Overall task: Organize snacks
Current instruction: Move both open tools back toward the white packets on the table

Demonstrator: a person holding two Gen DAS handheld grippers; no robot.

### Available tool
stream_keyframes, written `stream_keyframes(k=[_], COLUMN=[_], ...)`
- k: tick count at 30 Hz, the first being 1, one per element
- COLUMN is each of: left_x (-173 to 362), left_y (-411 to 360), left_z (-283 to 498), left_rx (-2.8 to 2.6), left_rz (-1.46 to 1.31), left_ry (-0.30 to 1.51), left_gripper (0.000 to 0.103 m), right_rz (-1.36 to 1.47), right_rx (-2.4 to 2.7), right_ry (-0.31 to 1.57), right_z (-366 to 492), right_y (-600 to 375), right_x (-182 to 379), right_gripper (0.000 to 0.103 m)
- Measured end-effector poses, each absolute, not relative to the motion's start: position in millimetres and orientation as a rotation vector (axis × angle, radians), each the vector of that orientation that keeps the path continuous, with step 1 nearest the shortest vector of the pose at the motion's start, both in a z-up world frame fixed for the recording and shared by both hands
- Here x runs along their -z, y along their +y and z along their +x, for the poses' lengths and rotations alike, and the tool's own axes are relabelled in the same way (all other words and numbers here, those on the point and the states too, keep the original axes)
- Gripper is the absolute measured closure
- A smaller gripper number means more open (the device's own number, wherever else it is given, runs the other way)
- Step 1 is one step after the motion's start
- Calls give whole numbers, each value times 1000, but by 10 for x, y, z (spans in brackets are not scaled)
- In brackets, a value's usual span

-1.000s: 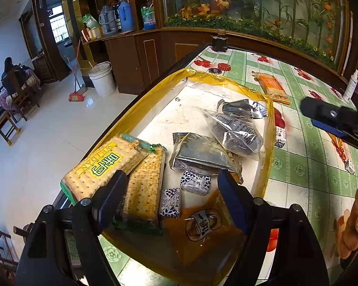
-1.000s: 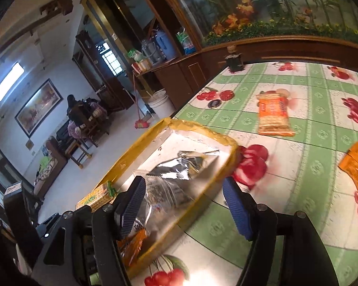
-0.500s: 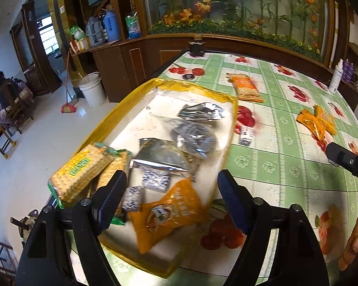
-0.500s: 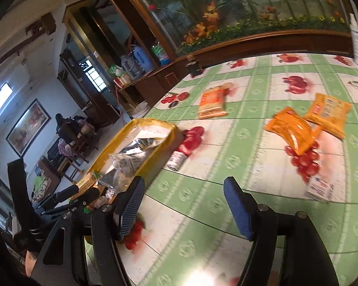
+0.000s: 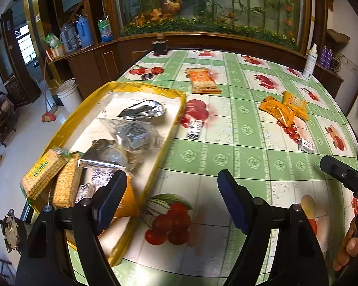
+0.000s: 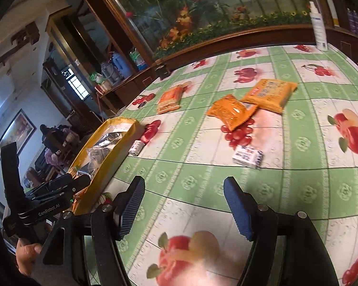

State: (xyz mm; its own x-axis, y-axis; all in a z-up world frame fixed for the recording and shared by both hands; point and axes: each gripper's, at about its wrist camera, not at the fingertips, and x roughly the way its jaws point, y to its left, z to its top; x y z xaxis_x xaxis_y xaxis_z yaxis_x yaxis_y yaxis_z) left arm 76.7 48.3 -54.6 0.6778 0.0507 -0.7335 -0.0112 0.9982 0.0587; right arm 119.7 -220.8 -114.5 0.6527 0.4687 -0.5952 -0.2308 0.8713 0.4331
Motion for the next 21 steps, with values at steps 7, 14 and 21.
stream_keyframes(k=[7,14,21], left_x=[633,863,1033], left_y=[282,145,187], left_z=[811,1102,1439], left_rx=[28,30,-9], left_rz=[44,57,39], left_ry=[850,918,974], left_gripper=[24,24,24], right_rz=[283,243,168], right_rx=[-341,-319,-317], right_ry=[756,770,784], right_z=[1113,1213,1462], right_y=[-2359,-2431,-2399], right_x=[1148,1214,1237], right_gripper=[32,32,32])
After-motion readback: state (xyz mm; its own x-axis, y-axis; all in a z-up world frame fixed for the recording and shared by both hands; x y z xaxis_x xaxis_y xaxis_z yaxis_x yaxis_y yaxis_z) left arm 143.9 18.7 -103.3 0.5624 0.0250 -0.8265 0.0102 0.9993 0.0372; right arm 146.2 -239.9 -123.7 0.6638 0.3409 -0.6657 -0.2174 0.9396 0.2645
